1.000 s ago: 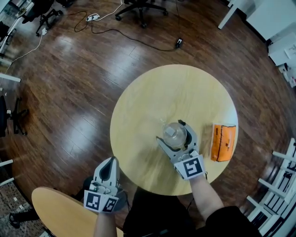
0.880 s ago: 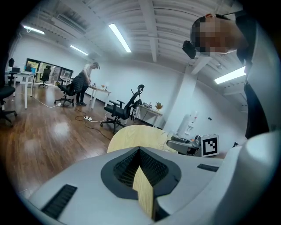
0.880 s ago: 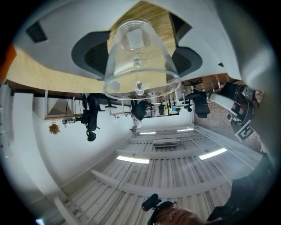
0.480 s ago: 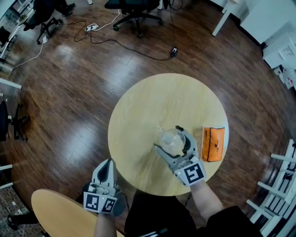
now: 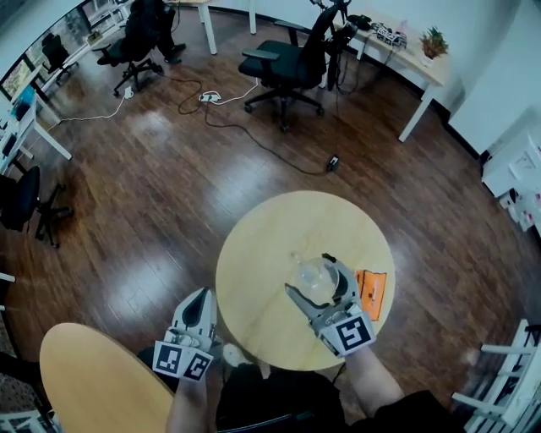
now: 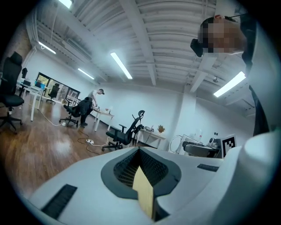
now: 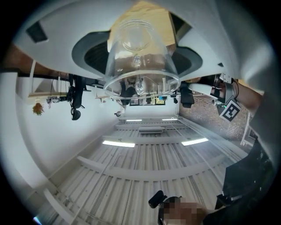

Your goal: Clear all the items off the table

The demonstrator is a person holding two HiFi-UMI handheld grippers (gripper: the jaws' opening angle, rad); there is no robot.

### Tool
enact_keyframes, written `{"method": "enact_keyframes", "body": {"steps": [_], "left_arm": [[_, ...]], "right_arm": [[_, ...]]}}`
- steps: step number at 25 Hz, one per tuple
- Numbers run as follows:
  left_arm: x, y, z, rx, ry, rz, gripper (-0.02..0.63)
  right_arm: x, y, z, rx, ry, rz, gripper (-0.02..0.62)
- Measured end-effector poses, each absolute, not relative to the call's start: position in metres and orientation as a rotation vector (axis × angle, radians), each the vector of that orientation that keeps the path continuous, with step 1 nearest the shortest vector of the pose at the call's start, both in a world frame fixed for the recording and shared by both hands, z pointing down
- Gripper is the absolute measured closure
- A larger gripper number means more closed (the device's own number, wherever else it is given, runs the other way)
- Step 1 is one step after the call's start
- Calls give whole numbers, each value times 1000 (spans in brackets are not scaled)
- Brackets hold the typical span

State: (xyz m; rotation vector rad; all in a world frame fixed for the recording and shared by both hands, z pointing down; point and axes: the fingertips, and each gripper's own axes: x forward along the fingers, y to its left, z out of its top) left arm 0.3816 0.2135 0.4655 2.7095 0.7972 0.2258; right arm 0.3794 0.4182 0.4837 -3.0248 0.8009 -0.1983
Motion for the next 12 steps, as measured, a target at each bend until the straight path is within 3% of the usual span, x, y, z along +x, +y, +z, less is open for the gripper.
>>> {"method": "enact_keyframes", "body": {"steps": [6, 12], "left_arm": [[341, 140, 425, 2822, 597, 42, 614], [244, -4, 416, 2919, 225, -42, 614]], "right_arm": [[360, 338, 438, -2989, 1058, -79, 190], [311, 202, 422, -2822, 1399, -13, 190]]}}
